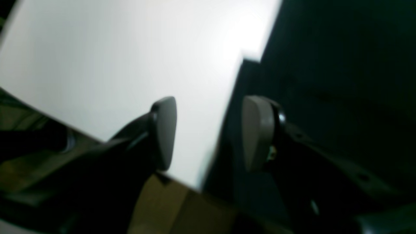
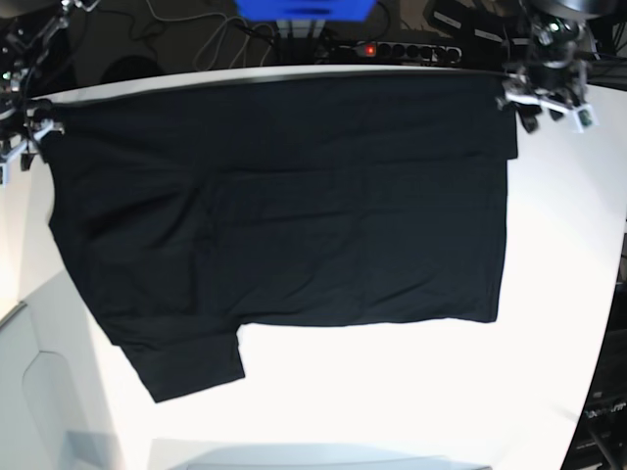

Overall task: Fold the T-shirt properly
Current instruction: 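Move both grippers to the hem corners of the shirt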

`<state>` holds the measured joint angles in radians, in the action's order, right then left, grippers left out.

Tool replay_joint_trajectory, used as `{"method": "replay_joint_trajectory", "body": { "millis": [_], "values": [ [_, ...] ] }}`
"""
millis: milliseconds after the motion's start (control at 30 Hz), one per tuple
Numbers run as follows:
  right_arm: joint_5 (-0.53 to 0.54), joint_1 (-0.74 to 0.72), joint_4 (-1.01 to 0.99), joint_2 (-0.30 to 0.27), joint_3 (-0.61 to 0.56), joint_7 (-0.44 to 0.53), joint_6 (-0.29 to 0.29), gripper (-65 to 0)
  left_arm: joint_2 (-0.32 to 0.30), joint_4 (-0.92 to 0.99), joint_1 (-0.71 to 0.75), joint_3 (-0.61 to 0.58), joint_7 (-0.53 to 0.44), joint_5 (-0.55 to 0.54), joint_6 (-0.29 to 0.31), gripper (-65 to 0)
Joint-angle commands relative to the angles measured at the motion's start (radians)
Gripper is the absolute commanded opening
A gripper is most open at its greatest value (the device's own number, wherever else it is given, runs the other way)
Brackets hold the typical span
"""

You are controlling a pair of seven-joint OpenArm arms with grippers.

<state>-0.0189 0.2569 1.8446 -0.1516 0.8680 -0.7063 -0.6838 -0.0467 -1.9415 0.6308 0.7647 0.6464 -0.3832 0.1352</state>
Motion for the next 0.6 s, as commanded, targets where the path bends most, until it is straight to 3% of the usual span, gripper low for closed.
{"method": "replay_joint_trajectory", "body": {
  "millis": [0,300,467,567],
  "values": [
    [0.014,-0.035,0.017,-0.019,-0.013,0.024,-0.014,-35.2,0.005,-0.020,-0.013,0.020,-0.020,-0.003,-0.003,-33.4],
    [0.010,-0.304,-0.115,-0.070,-0.273,0.023,-0.014,-35.3,0.012,-0.017,-0.296,0.045,-0.018,0.010,-0.012,-33.6],
    [-0.039,-0.525,-0.363,-0.101,-0.372,0.035,-0.014,-35.2,0.003,0.014,-0.460,0.025,0.011,0.010,-0.012,-33.5],
    [-0.092,-0.692,-0.599,-0.104,-0.407,0.058,-0.009,-35.2,-0.041,0.077,-0.564,-0.011,0.063,0.011,-0.012,-33.4]
  ]
}}
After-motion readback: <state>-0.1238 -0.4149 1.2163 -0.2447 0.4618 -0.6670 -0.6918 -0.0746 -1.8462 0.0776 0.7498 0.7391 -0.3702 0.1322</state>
